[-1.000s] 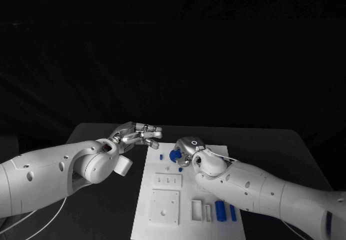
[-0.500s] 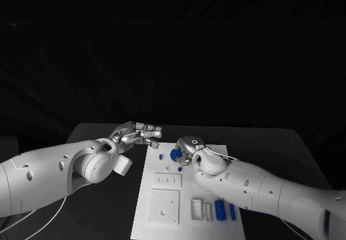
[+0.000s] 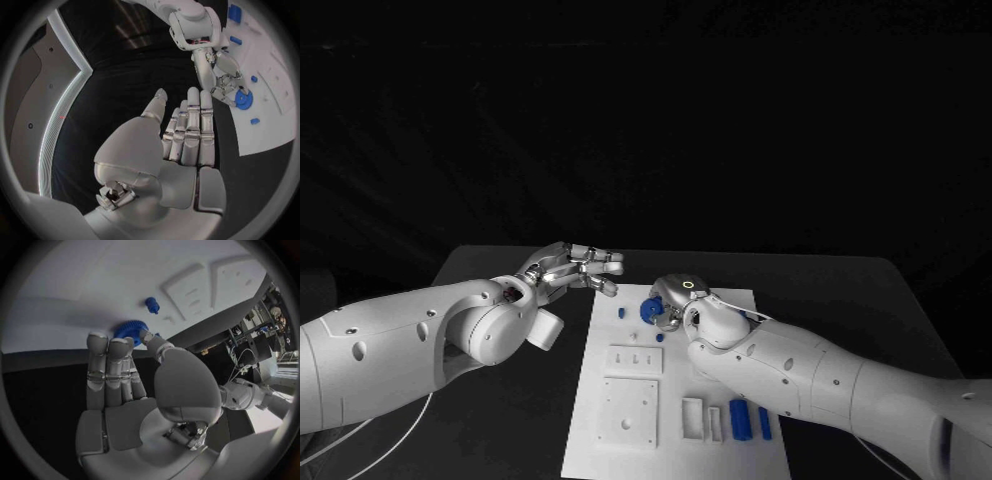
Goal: Assemble the parts on the task board
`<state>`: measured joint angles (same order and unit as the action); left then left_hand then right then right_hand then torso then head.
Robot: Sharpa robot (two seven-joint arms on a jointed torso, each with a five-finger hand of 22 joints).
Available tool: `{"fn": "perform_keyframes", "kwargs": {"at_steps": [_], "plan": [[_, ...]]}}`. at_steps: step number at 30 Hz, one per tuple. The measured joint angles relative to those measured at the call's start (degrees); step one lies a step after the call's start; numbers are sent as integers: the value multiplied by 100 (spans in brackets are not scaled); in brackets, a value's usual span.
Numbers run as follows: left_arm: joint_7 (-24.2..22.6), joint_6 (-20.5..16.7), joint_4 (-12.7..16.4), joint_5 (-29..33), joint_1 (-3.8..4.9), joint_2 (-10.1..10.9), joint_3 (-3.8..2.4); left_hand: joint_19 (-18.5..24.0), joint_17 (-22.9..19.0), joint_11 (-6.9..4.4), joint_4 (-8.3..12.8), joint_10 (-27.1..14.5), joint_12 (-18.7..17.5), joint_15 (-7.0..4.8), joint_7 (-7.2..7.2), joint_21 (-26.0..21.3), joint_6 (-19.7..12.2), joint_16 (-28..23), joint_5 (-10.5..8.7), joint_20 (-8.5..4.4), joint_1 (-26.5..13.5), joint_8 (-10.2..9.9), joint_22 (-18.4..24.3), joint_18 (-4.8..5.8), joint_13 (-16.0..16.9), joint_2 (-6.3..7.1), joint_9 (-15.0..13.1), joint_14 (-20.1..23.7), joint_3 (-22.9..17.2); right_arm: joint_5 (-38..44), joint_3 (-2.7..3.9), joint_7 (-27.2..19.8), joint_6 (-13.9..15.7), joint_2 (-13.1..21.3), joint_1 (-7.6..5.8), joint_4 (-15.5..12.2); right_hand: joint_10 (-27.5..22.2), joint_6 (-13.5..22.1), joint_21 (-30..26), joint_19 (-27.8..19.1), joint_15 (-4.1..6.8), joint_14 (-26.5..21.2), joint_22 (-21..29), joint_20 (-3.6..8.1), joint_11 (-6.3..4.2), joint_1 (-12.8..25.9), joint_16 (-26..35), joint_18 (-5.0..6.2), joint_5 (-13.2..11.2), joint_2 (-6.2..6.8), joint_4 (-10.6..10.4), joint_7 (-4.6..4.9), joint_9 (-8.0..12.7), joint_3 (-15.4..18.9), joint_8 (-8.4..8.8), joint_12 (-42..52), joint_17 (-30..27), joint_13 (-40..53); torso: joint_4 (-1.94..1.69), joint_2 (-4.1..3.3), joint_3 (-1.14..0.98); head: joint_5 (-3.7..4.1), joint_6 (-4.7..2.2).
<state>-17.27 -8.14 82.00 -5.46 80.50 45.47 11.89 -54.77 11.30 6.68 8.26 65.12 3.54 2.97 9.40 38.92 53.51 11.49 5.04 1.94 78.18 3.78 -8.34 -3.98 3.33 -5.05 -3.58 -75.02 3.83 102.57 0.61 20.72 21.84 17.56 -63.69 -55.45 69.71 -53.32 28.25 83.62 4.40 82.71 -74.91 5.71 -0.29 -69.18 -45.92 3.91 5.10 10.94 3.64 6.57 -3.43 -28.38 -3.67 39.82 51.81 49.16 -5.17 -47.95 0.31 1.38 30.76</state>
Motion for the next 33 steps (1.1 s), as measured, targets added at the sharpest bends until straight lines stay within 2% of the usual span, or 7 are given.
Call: {"fn": "perform_keyframes", "kwargs": {"at_steps": [4, 9, 11, 18, 24, 28, 33], "plan": [[1, 0, 0, 0, -1, 4, 0, 0, 0, 0, 0, 0, 0, 0, 0, 0, 0, 0, 0, 0, 0, 0, 0, 0, 0, 0, 0, 0, 0, -18, 0, 14, -45, 8, 0, 7, -20, -130, 0, 0, 0, 0, 0, 0, -21, 0, 0, 0, 0, 0, 0, -9, 3, 0, 0, 0, 0, -6, 5, 0, -1, -4, 4], [2, 0, 0, -1, -1, 6, 0, 0, 0, 0, 0, 0, 0, 0, 0, 0, 0, 0, 0, 0, 0, 0, 0, 0, 0, 0, 0, 0, 0, -32, 0, 19, -63, 11, -2, 13, -21, -132, -39, 0, 0, 0, 0, 0, -22, 1, 0, 0, 0, 1, 0, -9, 5, 0, 1, 0, 0, -12, 11, 0, -4, -5, 4], [2, 0, 0, -1, -1, 7, 0, 0, 0, 0, 0, 0, 0, 0, 0, 0, 0, 0, 0, 0, 0, 0, 0, 0, 0, 0, 0, 0, 0, -43, 0, 19, -64, 10, -2, 13, -22, -99, -39, 0, 0, 0, 0, 0, -22, 38, 0, 0, 0, 38, -33, -6, 5, 33, 1, 0, 0, -14, 11, 0, -4, -5, -3], [4, 0, 1, -2, -1, 9, 0, 0, 0, 0, 2, 0, 0, 0, 0, 0, -40, 0, 0, 0, 0, 0, 6, 0, 0, 0, 0, 0, 2, -120, 0, 15, -80, 26, -2, 0, -21, -177, -39, 21, 0, 0, 0, -21, -22, 421, 0, 0, 145, -4, -289, -32, 0, 191, 0, 0, 0, -20, 10, 2, -8, -2, -12], [5, 0, 2, -2, -1, 18, 0, 0, 0, 0, 2, 0, 0, 0, 0, 0, -40, 0, 0, 0, 0, 0, 6, 0, 0, 0, 0, 0, 2, -197, -2, 10, -101, 104, 3, -30, -20, -281, -39, 21, 0, 0, 0, -20, -21, 608, 0, 1, 158, -33, -420, -47, -4, 85, 0, 32, 2, -19, 14, 2, -10, 1, -14], [5, 0, 5, -3, -1, 27, 0, 0, 0, 0, 2, 0, 0, 0, 0, 0, -40, 0, 0, 0, 0, 0, 6, 0, 0, 0, 0, 0, 2, -247, -2, 9, -85, 220, 6, -103, -20, -316, -2, 21, 0, 0, 0, -20, -21, 644, 0, 0, 158, -22, -449, -32, -7, 56, 0, 54, 8, -19, 19, 2, -11, 1, -18], [6, 0, 6, -4, -1, 63, 0, 0, 1, 0, 2, 0, 0, 0, 0, 0, -41, 0, 0, 0, 0, 0, 5, 0, 0, 0, 0, 0, 2, -378, 20, -40, 82, 482, 12, -388, -20, -316, 71, 21, 0, 0, 1, -20, -20, 650, 0, 0, 157, -16, -468, -32, -7, 65, 0, 54, 31, -19, 27, 6, -15, -6, -23]]}}
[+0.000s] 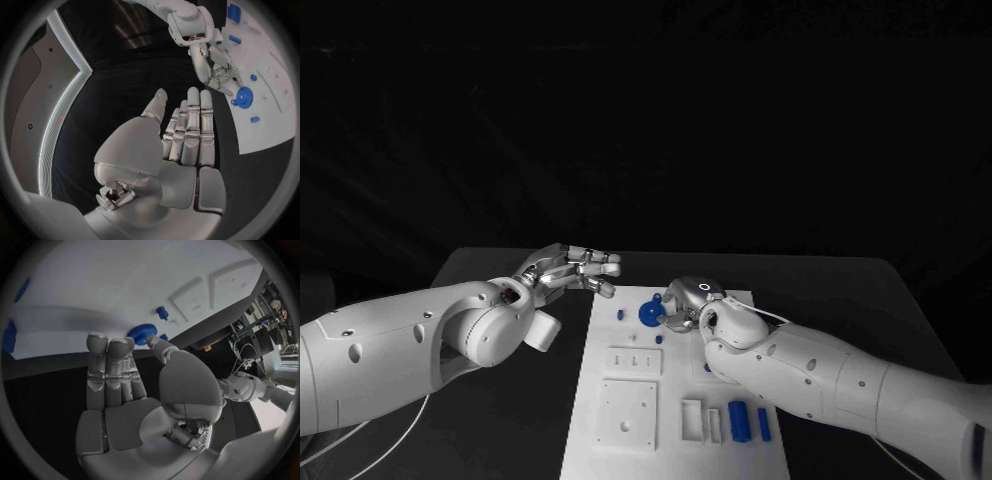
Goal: Assemble the parts on the task board
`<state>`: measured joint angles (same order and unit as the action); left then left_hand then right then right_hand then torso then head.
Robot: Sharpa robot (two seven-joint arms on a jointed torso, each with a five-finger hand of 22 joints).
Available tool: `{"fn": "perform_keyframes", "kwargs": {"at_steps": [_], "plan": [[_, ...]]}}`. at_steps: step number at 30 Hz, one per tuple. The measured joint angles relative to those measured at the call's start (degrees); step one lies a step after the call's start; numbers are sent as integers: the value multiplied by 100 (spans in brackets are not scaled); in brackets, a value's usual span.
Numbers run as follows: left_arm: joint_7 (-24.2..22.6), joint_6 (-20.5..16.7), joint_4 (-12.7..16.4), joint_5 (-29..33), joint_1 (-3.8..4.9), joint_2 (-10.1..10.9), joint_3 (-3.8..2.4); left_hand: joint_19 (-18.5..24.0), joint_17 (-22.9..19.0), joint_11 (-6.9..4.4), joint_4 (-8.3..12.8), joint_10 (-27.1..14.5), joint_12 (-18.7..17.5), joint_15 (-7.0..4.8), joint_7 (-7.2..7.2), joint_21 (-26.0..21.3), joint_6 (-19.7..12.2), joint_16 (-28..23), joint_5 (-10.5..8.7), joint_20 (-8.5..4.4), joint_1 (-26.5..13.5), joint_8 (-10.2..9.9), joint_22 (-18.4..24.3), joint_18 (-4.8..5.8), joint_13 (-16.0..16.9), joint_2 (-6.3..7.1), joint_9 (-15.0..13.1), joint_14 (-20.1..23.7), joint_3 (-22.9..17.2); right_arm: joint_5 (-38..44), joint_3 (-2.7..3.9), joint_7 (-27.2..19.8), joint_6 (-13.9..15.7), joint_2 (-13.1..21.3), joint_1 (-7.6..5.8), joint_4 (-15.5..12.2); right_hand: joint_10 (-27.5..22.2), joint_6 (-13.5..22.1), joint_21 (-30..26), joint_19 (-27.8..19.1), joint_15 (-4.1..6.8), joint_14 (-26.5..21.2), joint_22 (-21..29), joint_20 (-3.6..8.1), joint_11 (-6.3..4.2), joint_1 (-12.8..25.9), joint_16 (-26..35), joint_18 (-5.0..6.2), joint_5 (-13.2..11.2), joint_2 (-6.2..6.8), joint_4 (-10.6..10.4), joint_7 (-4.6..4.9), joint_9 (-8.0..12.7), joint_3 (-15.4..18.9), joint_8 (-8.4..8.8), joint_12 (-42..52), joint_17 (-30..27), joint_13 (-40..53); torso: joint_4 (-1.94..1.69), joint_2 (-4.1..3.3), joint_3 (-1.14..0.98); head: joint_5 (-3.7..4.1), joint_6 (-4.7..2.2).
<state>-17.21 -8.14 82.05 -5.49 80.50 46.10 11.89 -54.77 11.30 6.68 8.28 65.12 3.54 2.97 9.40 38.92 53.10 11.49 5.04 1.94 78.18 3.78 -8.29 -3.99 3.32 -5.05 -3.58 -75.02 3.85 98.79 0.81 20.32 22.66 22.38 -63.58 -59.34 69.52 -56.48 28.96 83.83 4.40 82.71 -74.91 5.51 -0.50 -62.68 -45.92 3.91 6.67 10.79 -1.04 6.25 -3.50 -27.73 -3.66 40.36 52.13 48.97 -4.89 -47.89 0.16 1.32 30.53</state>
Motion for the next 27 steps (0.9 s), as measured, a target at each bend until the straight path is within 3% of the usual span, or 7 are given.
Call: {"fn": "perform_keyframes", "kwargs": {"at_steps": [4, 8, 13, 15, 19, 23, 27], "plan": [[0, -1, -7, -1, 1, 26, 0, 0, -2, 0, -15, 0, 0, 0, 0, 0, 0, 0, 0, 0, 0, 0, 6, 0, 0, 0, 0, 0, 14, -202, 118, -131, 291, 202, -1, -247, -1, 90, 0, 0, 0, 0, 0, 0, 0, -85, 0, 0, -23, 72, -112, 0, 0, 334, 0, 0, 4, -5, 15, 5, -4, -5, -16], [0, -1, -22, -3, 1, 42, 0, 0, -6, 0, -14, 0, 0, 13, 0, 0, 0, 0, 0, 0, 0, 0, 9, 0, 0, 0, 0, 13, 14, -506, 335, -367, 621, 455, -22, -556, 13, 112, 0, 0, 0, 0, 0, 0, 14, -194, 0, 0, -23, 20, -170, 3, 0, 612, 0, 0, 4, -19, 36, 14, -13, -2, -43], [0, 2, -46, -9, 1, 68, 0, 120, -66, 0, -14, 0, 0, 63, 0, -78, 0, -153, 0, 51, 0, 0, 65, -1, 0, 0, 0, 168, 14, -1045, 598, -808, 793, 948, -87, -885, 21, -114, -262, 0, 0, 0, 0, 0, 21, -512, 13, 0, 184, -60, 4, -4, -4, 639, 0, 0, -2, -29, 69, 29, -29, 7, -73], [-1, 5, -59, -15, 1, 75, 0, 253, -151, 0, -14, 0, 0, 124, 0, -236, 0, -340, 0, 107, 0, 0, 144, 0, 0, 0, 0, 309, 14, -1321, 660, -1035, 781, 1165, -119, -957, -97, -166, -1012, -151, -23, -111, 0, -24, 29, -795, 192, 1, 411, -99, 212, 6, -5, 459, 1, -117, -113, -133, 83, 35, -32, 20, -86], [-4, 16, -85, -33, 0, 93, 2, 325, -295, 0, -14, 0, 0, 188, 0, -571, 0, -679, 0, 168, 0, 0, 333, 1, 4, 0, 0, 327, 14, -2023, 750, -1570, 613, 1610, -188, -1002, -86, -135, -1988, -291, -40, -144, 378, -59, 38, -868, 940, -1, 713, -99, 483, 49, -5, 302, 0, -640, -626, -761, 120, 53, -45, 48, -107], [-8, 42, -126, -51, 0, 92, 3, 265, -447, 20, -14, -20, 0, 258, 0, -896, 0, -751, 0, 228, 0, 0, 419, 0, 4, 0, 0, 404, 14, -2654, 785, -2097, 251, 1996, -221, -1000, 25, -106, -2441, -168, -64, 100, 1010, -71, 58, -954, 1678, 0, 851, -266, 678, 74, -4, 560, 0, -982, -987, -1396, 168, 74, -65, 71, -122], [-12, 80, -164, -68, 0, 83, 3, 230, -534, 20, -14, -21, 0, 266, 0, -1082, 0, -751, 0, 256, -1, 0, 419, 1, 4, -1, 0, 472, 14, -2932, 796, -2452, -99, 2230, -228, -989, 105, -208, -2310, 2, -40, 124, 952, -19, 18, -1027, 1406, 0, 970, -351, 771, 55, -4, 884, 0, -634, -614, -1248, 199, 90, -96, 79, -125]]}}
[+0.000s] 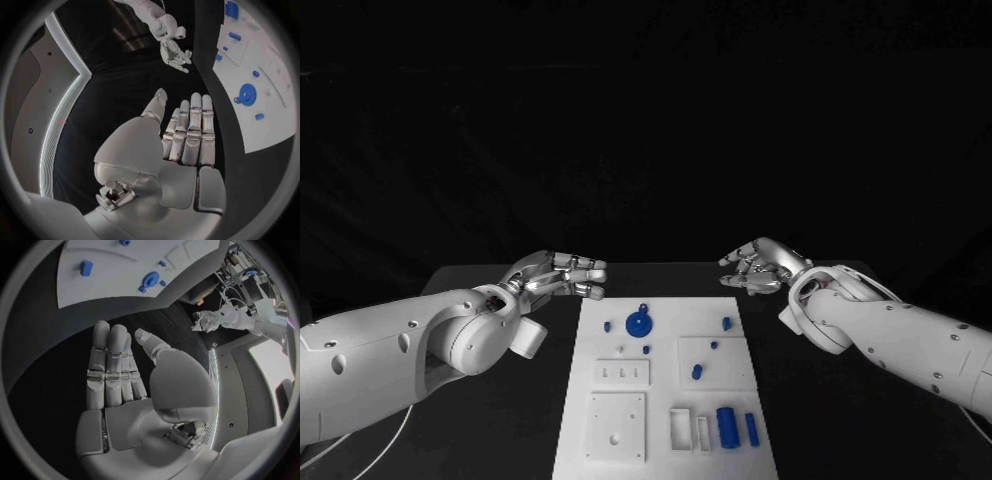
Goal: Assemble the parts on the task board
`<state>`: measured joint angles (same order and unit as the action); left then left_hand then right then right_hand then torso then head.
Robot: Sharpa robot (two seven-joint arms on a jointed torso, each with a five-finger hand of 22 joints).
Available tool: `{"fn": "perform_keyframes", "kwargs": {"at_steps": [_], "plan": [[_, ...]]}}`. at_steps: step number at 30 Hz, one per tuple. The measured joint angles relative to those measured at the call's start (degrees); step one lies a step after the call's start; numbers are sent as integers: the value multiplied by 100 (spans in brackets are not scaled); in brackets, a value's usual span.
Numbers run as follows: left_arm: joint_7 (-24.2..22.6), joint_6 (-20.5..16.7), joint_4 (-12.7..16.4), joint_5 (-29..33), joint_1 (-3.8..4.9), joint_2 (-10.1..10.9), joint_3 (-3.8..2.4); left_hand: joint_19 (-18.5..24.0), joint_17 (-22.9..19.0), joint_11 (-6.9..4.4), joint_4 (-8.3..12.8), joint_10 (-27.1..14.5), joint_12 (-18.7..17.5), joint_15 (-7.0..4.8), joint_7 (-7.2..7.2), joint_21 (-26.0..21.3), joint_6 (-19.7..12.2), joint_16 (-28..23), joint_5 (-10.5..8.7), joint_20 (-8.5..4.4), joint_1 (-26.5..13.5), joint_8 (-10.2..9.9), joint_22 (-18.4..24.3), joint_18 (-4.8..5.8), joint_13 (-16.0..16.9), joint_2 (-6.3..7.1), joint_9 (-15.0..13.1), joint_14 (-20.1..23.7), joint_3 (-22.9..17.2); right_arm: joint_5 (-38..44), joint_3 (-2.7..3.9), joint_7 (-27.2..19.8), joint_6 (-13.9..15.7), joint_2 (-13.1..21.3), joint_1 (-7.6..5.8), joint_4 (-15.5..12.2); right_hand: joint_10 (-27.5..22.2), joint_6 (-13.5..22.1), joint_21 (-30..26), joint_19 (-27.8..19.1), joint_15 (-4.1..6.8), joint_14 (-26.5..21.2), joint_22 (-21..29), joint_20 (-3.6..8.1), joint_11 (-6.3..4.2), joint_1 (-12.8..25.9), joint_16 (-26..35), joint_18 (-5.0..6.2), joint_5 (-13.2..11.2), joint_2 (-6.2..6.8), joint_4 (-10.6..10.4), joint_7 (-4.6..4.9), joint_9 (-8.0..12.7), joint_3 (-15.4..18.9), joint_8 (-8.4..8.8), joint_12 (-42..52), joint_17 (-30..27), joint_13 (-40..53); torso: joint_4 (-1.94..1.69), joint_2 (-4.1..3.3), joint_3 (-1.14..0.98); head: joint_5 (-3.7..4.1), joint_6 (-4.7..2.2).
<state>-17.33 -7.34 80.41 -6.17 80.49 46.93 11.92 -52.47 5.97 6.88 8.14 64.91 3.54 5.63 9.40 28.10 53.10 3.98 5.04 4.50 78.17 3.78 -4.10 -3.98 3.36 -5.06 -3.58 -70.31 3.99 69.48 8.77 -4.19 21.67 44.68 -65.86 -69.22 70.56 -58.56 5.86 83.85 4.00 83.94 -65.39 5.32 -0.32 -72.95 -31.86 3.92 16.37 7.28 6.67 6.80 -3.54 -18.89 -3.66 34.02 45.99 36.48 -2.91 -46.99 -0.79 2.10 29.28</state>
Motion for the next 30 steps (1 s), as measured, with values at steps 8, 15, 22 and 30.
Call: {"fn": "perform_keyframes", "kwargs": {"at_steps": [8, 15, 22, 30], "plan": [[-6, 119, -49, -80, -10, -1, 0, -394, 53, -61, 23, 141, 0, -153, -55, 20, 97, 3, 0, -130, -22, 0, -69, 0, -1, -22, -3, -409, -23, -13, 10, -333, -403, 100, 135, 192, -76, -83, 1595, 0, 11, 7, -949, 0, -9, -85, -819, 0, 83, -84, 89, -42, -8, 582, 0, 573, 772, 676, 28, 18, -57, 49, 37], [-1, 188, -53, -176, -30, -4, 0, -587, 575, -195, 156, 541, 0, -367, -73, 596, 156, 358, 0, -393, -22, 0, -380, 3, -1, -22, -4, -883, 18, 193, 6, -416, -509, -90, 325, 583, -76, -83, 1984, 0, 31, -13, -956, 0, -9, -112, -996, 0, 83, -110, 203, -42, -8, 727, 0, 629, 865, 937, 23, 19, -71, 89, 70], [19, 235, -56, -274, -56, -10, 0, -347, 1059, -256, 259, 708, 0, -419, -73, 1030, 155, 648, 0, -441, -22, 0, -635, 6, -1, -22, -3, -745, 58, 419, 5, -452, -562, -303, 471, 996, -75, -83, 2000, -1, 31, -13, -956, 0, -8, -112, -995, 0, 83, -110, 244, -42, -8, 767, 0, 629, 865, 975, -25, 3, -99, 125, 107], [43, 250, -67, -337, -71, 2, 1, -269, 1141, -239, 275, 727, 0, -400, -72, 1056, 155, 663, 0, -422, -22, 0, -650, 5, 5, -22, -3, -685, 74, 586, 5, -457, -587, -384, 573, 1207, -75, -39, 2035, -22, 31, -13, -955, 21, -8, -112, -1001, 0, 116, -110, 263, -21, -7, 786, 0, 629, 865, 996, -65, -20, -145, 143, 102]]}}
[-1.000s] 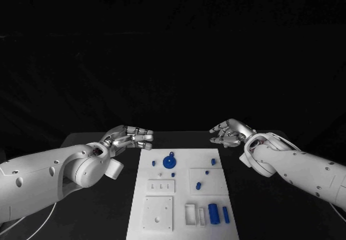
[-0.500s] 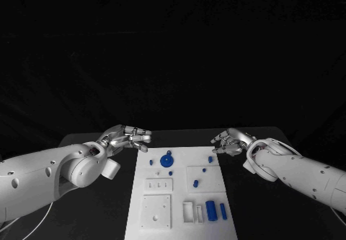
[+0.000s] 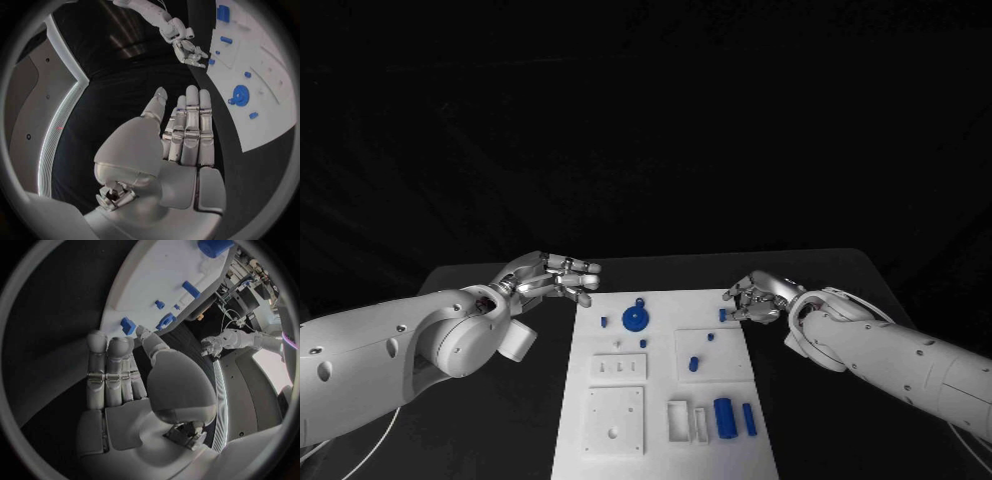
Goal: Assemble the parts on the task board
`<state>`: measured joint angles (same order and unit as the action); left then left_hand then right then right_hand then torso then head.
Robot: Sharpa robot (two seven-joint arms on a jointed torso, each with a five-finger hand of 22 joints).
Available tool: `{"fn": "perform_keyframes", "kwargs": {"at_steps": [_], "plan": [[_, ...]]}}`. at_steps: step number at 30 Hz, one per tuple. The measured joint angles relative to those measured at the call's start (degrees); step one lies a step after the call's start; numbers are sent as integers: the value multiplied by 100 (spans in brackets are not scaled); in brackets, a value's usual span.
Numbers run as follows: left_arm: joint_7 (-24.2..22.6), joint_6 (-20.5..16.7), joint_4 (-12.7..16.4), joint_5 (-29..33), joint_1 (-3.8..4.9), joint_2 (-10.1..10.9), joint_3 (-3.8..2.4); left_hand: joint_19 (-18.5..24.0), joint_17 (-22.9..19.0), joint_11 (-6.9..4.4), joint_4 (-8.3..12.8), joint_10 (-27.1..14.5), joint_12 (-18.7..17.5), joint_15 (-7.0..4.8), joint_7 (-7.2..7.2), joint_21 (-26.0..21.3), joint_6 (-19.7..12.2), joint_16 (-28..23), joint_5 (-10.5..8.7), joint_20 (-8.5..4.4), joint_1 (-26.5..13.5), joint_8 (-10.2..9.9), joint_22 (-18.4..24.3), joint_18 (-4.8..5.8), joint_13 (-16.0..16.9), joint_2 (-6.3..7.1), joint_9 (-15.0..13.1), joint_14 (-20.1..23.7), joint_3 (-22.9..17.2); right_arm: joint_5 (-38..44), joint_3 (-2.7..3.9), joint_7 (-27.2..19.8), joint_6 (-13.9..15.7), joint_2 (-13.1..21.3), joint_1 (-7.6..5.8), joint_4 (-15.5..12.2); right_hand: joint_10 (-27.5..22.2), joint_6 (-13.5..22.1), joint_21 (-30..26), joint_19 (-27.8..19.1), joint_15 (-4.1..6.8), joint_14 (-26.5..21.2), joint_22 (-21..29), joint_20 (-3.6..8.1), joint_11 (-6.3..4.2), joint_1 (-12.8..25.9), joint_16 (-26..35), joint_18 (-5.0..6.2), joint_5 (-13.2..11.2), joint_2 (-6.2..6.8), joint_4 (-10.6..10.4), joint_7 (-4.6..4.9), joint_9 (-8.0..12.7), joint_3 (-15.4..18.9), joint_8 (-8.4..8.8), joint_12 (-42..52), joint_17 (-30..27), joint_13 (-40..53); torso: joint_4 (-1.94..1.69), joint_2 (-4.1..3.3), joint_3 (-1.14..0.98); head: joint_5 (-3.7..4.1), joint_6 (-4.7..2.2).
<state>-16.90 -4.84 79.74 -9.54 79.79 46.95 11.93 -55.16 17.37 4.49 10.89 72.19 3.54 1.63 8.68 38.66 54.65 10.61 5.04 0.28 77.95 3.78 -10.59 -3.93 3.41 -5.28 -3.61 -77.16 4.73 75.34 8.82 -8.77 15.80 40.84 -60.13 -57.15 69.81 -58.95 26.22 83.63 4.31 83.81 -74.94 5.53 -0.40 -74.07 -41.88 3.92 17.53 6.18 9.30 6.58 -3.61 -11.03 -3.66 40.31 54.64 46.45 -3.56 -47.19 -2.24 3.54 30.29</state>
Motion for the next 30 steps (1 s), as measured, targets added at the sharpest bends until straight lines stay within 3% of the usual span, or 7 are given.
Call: {"fn": "perform_keyframes", "kwargs": {"at_steps": [2, 12, 22, 30], "plan": [[8, 0, 0, -11, -3, 0, 0, 0, 4, 0, 0, 0, 0, 0, 0, 0, 0, 0, 0, 1, 0, 0, 0, -1, 0, 0, 0, 0, 0, 28, 0, 0, -1, -7, 9, 29, -1, 47, 0, 0, 0, 0, 0, 0, 1, 0, -16, 0, 23, 0, -6, 4, 0, 29, 0, 0, 1, 5, -7, -4, -14, 5, -15], [40, -2, 8, -35, -13, 12, 0, 20, 5, 0, 0, -1, 0, 1, 0, 0, 0, 0, 0, 21, -23, 0, 1, -2, -1, -23, 0, 40, 0, 105, 5, 21, -35, -94, 70, 199, -21, 113, -37, -43, -3, -43, 1, -43, 20, -38, -16, -1, 111, -37, -85, 12, -5, 311, 0, -23, 9, 22, -30, -9, -24, 3, 3], [62, -4, 25, -42, -13, 38, 0, 20, 4, 1, 0, -1, 0, 1, 0, 0, 0, 0, 0, 21, -23, 0, 1, -2, -2, -23, 1, 40, 0, 130, 4, 38, -31, -222, 161, 309, -21, 113, -34, -42, -2, -43, 1, -43, 20, -29, -37, 0, 83, -91, -84, 11, -5, 310, 0, -23, 15, 34, -43, -14, -24, -35, 34], [74, -5, 38, -44, -14, 44, 0, 20, 4, 1, 0, -1, 0, 1, 0, 0, 0, 0, 0, 22, -23, 0, 7, -3, -2, -23, 1, 40, 0, 132, 5, 75, 15, -296, 175, 372, -20, 68, 84, -42, -2, -42, 2, -43, 21, 39, -36, 0, -2, -160, 29, 1, -4, 70, 0, -23, 37, 53, -40, -14, -24, -61, 65]]}}
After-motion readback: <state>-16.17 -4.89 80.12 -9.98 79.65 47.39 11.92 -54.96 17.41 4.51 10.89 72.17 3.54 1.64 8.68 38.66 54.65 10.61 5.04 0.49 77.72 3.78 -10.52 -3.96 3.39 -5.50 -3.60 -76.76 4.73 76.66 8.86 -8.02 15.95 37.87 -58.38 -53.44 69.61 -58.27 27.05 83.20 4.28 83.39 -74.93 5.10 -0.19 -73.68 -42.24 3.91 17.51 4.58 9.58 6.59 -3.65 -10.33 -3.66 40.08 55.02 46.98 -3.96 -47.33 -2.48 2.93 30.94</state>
